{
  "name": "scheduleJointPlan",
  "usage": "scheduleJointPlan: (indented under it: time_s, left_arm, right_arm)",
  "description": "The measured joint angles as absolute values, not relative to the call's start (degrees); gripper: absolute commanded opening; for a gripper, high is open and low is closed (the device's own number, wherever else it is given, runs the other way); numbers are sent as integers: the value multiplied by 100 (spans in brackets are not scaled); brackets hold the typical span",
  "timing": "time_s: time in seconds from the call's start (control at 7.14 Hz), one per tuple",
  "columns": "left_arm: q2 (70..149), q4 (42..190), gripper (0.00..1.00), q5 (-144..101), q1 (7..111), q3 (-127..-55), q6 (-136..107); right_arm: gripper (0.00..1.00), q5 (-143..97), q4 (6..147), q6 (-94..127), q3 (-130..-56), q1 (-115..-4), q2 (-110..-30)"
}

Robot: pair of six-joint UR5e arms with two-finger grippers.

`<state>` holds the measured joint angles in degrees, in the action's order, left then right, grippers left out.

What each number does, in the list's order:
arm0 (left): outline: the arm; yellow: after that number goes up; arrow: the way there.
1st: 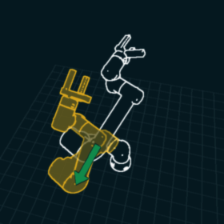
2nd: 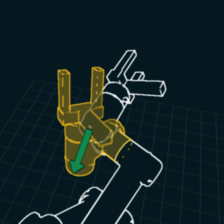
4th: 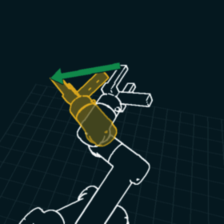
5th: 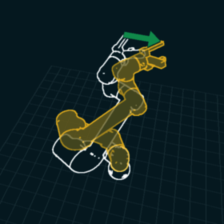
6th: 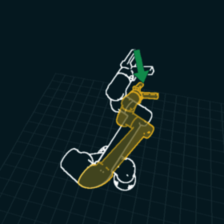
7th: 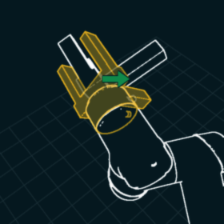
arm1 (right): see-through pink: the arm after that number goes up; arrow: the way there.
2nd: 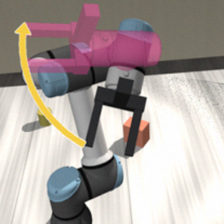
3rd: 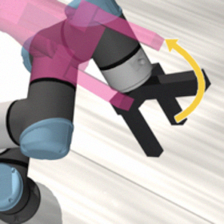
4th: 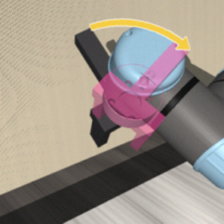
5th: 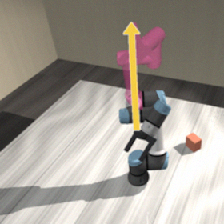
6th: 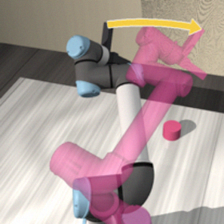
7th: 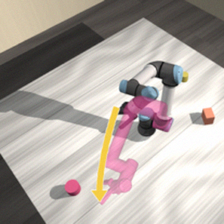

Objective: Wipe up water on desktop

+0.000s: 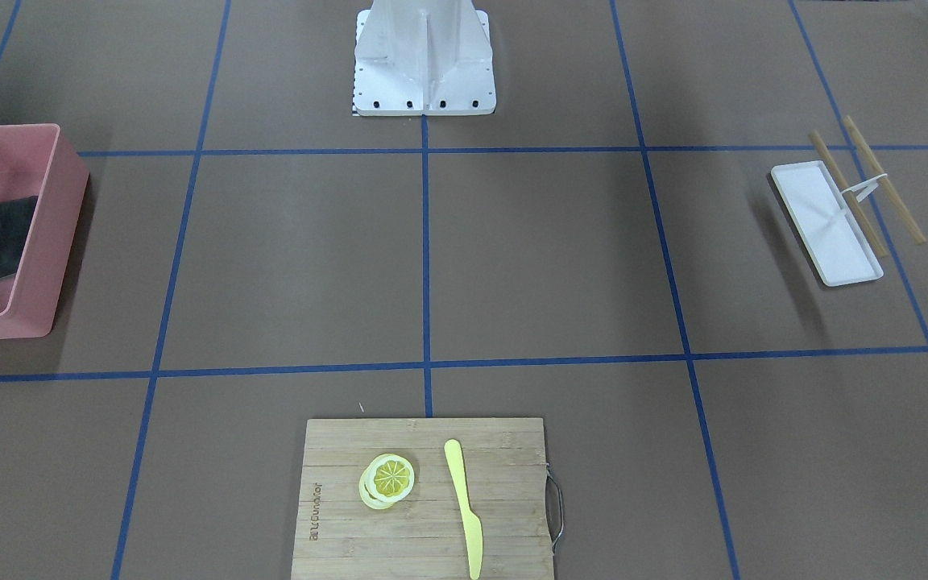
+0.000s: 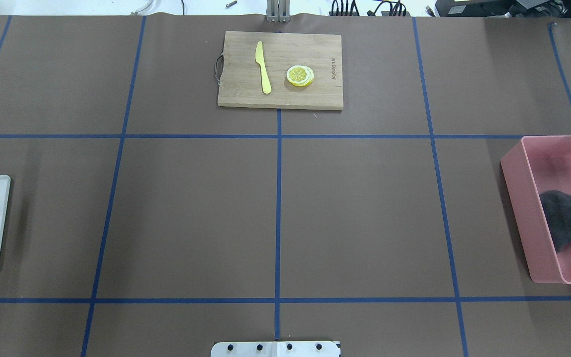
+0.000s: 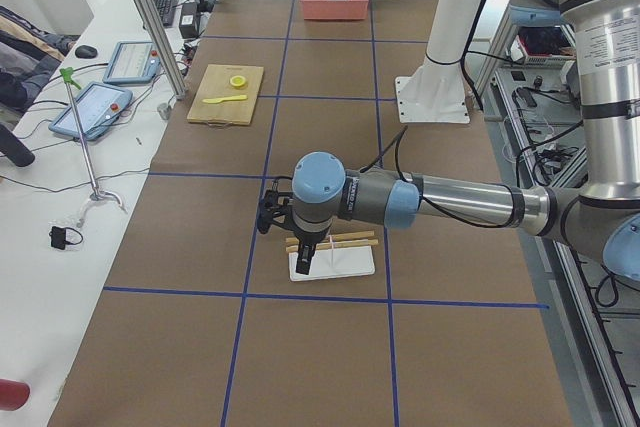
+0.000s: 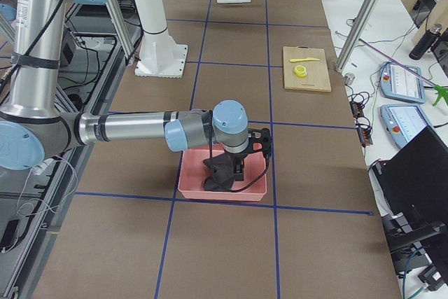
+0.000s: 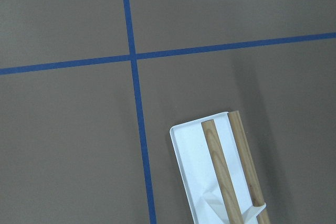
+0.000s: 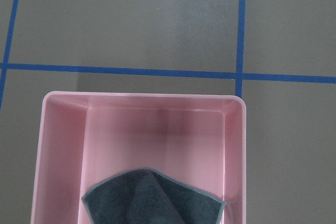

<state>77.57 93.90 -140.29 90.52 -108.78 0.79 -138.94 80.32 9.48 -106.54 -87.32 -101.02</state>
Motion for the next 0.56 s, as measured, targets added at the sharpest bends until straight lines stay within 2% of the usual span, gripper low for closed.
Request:
scheduleJointPlan:
  time_s: [0.56]
  left_arm:
    - [7761,9464,98,-14005,9060,-10840,94]
  right_arm:
    - [100,-13295,8088,752,-10727,-8390,-10097]
